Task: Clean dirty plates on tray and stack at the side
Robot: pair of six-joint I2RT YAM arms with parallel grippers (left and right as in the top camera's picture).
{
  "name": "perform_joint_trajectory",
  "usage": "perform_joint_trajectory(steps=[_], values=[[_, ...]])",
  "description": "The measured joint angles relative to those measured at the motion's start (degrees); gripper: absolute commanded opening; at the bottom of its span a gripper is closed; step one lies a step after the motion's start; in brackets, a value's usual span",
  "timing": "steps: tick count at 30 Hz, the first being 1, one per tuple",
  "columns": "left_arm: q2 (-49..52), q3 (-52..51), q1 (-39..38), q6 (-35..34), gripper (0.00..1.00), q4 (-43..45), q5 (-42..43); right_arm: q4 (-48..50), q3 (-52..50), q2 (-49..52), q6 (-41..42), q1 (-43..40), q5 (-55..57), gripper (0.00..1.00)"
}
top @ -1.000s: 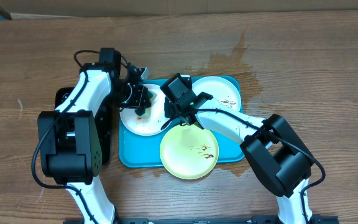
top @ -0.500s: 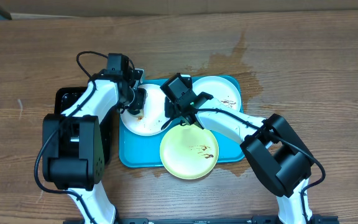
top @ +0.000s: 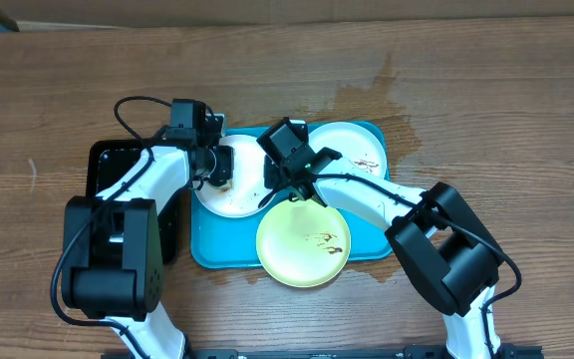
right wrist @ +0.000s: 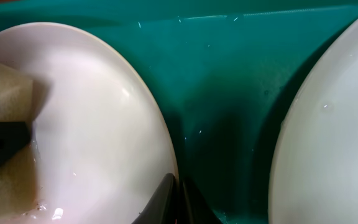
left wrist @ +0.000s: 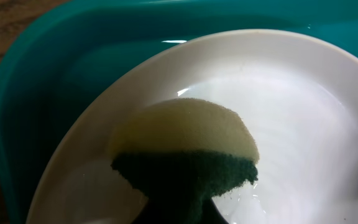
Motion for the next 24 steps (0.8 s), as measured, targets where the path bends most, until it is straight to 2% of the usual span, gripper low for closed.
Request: perform_joint_trajectory(steps=[13, 19, 24], values=[[-0.33, -0.11, -9.62, -5.64, 0.04, -1.22, -1.73, 0.04, 0.00, 0.11, 0.02, -0.11, -0.26, 0.05], [-0.76, -0.07, -9.77, -6.47, 0.04, -4.52, -1.75, 0.09, 0.00, 0.11, 0.04, -0.20, -0.48, 0.05], [-1.31, 0.00, -10.40, -6.80, 0.04, -7.67, -5.77, 0.09, 0.00, 0.11, 0.00, -0.20, -0.52, 0.05]])
